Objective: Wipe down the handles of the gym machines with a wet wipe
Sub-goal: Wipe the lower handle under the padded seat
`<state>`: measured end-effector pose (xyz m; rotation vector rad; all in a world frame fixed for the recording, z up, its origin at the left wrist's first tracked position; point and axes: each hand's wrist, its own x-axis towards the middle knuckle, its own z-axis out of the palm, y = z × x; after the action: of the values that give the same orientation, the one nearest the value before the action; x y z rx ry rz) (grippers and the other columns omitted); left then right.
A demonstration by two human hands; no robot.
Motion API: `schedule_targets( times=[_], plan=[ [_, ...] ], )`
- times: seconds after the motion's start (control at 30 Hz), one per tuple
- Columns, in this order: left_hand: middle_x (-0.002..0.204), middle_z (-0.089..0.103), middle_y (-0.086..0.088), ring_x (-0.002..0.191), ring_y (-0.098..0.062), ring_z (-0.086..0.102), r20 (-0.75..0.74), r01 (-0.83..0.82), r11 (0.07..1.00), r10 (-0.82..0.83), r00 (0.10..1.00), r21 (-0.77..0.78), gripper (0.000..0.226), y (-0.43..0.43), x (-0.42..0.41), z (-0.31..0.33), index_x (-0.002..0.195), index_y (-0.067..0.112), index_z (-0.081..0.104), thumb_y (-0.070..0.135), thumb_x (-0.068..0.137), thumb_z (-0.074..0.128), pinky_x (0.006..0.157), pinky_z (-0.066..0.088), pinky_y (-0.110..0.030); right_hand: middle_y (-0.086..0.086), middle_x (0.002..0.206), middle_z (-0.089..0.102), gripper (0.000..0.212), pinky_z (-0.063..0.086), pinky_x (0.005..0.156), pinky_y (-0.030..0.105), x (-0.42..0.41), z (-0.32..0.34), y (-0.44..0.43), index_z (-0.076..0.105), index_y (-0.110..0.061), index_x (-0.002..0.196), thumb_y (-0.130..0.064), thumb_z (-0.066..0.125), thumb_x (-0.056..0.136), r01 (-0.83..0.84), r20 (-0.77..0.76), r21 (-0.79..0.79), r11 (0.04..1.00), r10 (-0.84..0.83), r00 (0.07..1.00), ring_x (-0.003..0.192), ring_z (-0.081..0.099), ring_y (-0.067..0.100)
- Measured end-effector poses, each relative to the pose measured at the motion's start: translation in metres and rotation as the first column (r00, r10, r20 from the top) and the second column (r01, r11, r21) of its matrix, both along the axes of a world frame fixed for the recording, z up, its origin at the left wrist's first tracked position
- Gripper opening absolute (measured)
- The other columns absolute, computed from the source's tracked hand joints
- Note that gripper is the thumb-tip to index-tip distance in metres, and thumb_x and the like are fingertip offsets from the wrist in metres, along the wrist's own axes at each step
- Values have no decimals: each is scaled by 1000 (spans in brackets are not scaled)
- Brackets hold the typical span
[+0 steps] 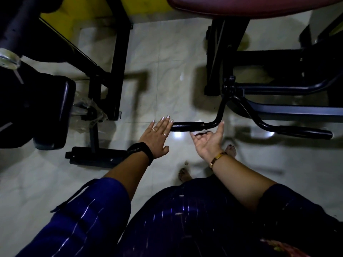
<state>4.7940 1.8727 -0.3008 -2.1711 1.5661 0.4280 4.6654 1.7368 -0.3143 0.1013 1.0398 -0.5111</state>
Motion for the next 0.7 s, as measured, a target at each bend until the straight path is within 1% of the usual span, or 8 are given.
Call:
schedule_targets(
  times=[0.13,0.33,0.43,0.5,0.53,0.6,0.67,0.7],
  plan=[
    [163,-12,-9,150,-21,-9,-8,-19,1000,19,1000,-7,95,-1,-3,-1,153,11,-15,45,89,47,120,-4,-40,8,103,62,35,49,98,35,20,-2,6,57,-11,104,-43,62,90,-41,9,-50,998,41,999,97,62,21],
    [162,-12,-9,150,-21,-10,-7,-24,1000,24,1000,12,92,-2,-3,2,153,11,-14,41,89,45,119,-6,-39,8,100,66,22,50,91,30,45,9,53,60,-13,103,-33,56,95,-344,77,-87,935,351,933,93,65,19],
    [162,-13,-8,150,-21,-11,1,-20,1000,20,1000,19,92,-2,-2,1,153,12,-15,40,90,46,119,-5,-40,10,77,51,15,56,84,34,35,8,56,53,-9,87,-15,49,100,-353,-160,-132,926,332,930,73,59,21],
    [162,-14,-8,150,-21,-10,-5,-30,999,30,1000,12,93,-1,-2,0,153,12,-16,41,90,47,119,-5,-40,7,67,37,21,55,88,44,23,12,50,48,-8,79,-5,41,99,-325,-360,-185,928,243,901,61,43,16],
    [162,-14,-8,150,-21,-10,-8,-36,999,36,999,8,93,-1,-2,-1,152,12,-17,41,90,47,119,-5,-40,7,70,42,21,53,93,44,16,16,45,51,-6,82,-2,38,97,-324,-448,-244,914,190,874,63,43,16],
    [162,-14,-8,150,-21,-10,-19,-51,999,50,999,-7,94,0,-3,-2,152,12,-17,41,90,47,120,-4,-40,16,103,62,28,47,94,27,4,27,36,60,-2,112,-3,37,98,-468,-634,-382,797,143,760,86,57,24],
    [162,-14,-8,150,-21,-10,-26,-64,998,64,998,-18,94,0,-5,-3,152,12,-18,40,90,47,120,-4,-39,14,132,57,40,39,92,17,-5,30,30,52,-5,136,-3,38,98,-685,-780,-505,525,62,623,116,55,27],
    [162,-14,-8,150,-21,-10,-29,-67,998,67,997,-18,94,0,-5,-3,152,12,-18,40,89,47,120,-4,-39,14,138,53,43,34,97,15,-8,26,27,49,-6,138,0,39,97,-748,-797,-554,366,27,603,126,50,26]
  ],
)
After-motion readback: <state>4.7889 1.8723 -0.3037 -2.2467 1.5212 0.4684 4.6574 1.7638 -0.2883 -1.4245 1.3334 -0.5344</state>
